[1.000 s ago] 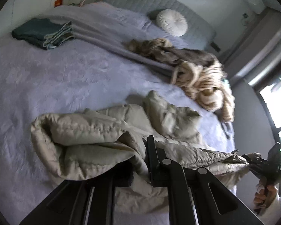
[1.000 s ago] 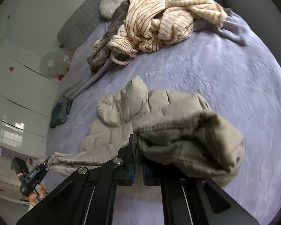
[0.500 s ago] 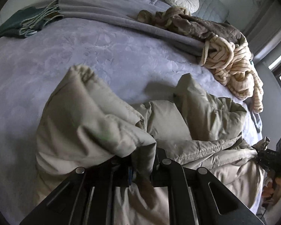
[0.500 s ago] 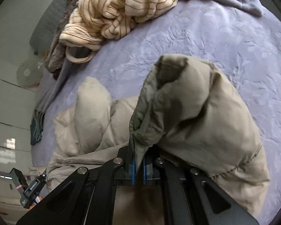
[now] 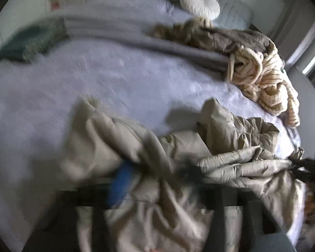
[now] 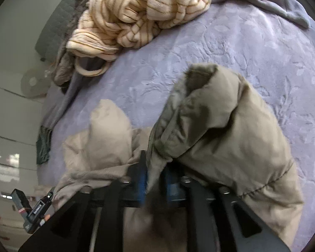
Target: Fold large clothes
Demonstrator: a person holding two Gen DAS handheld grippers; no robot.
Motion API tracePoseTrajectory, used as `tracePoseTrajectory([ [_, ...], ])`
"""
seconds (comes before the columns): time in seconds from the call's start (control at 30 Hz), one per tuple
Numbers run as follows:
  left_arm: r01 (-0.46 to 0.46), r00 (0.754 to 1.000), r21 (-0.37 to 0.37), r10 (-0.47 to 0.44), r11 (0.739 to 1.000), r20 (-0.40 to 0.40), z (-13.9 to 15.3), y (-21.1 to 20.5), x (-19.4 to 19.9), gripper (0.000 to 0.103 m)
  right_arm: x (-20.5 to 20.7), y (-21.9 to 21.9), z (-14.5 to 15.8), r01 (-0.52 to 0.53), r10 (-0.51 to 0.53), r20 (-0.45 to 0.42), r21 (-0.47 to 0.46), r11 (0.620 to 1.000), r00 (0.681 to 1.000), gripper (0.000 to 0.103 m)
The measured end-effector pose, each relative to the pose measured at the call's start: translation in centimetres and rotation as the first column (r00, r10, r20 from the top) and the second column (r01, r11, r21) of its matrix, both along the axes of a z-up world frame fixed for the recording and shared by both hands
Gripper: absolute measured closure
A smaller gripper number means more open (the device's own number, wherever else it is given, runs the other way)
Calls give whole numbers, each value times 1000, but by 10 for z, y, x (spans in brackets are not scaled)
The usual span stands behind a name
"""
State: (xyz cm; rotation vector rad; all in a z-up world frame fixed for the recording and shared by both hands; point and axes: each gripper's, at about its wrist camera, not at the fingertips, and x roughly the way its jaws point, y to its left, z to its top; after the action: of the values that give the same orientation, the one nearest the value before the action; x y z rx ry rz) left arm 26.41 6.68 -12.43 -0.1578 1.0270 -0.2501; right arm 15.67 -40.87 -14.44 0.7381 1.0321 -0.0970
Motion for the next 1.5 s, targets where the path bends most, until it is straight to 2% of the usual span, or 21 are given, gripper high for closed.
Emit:
tracePoseTrajectory([
  [0.03,-14,999,23,13,1000,45,10,3,-6,19,-4,-1,7,-2,2,15,-3,1000,1000,33],
  [0.07,-9,998,29,8,1000,60,16,4,-9,19,-11,-2,17,-4,5,47,-10,1000,999,19],
  [0.13,-4,998,31,2,999,64,25,5,-13,19,-20,0,31,-16,18,87,-25,1000,996,19],
  [0.2,20,998,-1,-20,1000,52,28,3,-16,27,-27,7,39,-39,43,89,-45,998,995,23],
  [0.23,49,998,-26,-48,998,44,28,-3,-18,47,-30,13,41,-55,60,88,-57,997,994,39],
  [0.27,86,996,-48,-84,995,30,27,-12,-20,61,-30,22,41,-81,87,75,-75,994,993,67],
  [0.3,125,992,-66,-123,990,21,24,-24,-22,64,-30,29,40,-106,112,62,-89,990,992,78],
  [0.33,162,987,-77,-161,984,21,21,-37,-26,65,-29,38,37,-136,141,56,-96,986,988,85],
  [0.5,261,965,-8,-261,965,25,-9,-100,-37,65,-16,80,8,-265,273,36,-144,953,961,86],
  [0.57,245,970,18,-245,969,-1,-27,-112,-31,65,-6,89,-9,-286,292,4,-191,939,956,88],
  [0.63,221,975,26,-221,975,-17,-42,-116,-17,65,3,88,-23,-286,291,-14,-229,930,957,97],
  [0.67,211,977,22,-211,977,-26,-47,-116,-11,65,9,85,-29,-284,288,-16,-235,930,957,102],
  [0.77,209,977,9,-208,978,-42,-50,-116,7,65,25,73,-39,-258,262,-12,-202,945,965,103],
  [0.83,208,977,7,-208,978,-45,-45,-108,14,65,35,64,-38,-249,251,-8,-160,955,968,103],
  [0.9,193,981,41,-193,980,-21,-38,-96,17,65,36,55,-30,-248,249,-9,-154,957,968,103],
  [1.03,91,996,158,-94,983,13,-35,-43,34,65,18,26,-9,-205,203,-37,-271,940,979,103],
  [1.1,17,1000,174,-16,985,-10,-44,-15,47,65,8,0,-6,-150,140,-55,-310,939,989,103],
  [1.2,-48,996,136,58,989,-67,-63,10,61,65,2,-35,-13,-57,34,-78,-309,950,996,103],
  [1.3,-47,995,164,61,985,-83,-82,7,69,65,8,-56,-36,11,-35,-107,-221,975,994,103],
  [1.37,-47,994,171,63,984,-89,-91,5,74,65,15,-61,-51,21,-47,-131,-196,980,990,103],
  [1.5,-68,992,152,83,986,-97,-98,7,85,65,27,-61,-60,0,-35,-149,-228,974,988,103],
])
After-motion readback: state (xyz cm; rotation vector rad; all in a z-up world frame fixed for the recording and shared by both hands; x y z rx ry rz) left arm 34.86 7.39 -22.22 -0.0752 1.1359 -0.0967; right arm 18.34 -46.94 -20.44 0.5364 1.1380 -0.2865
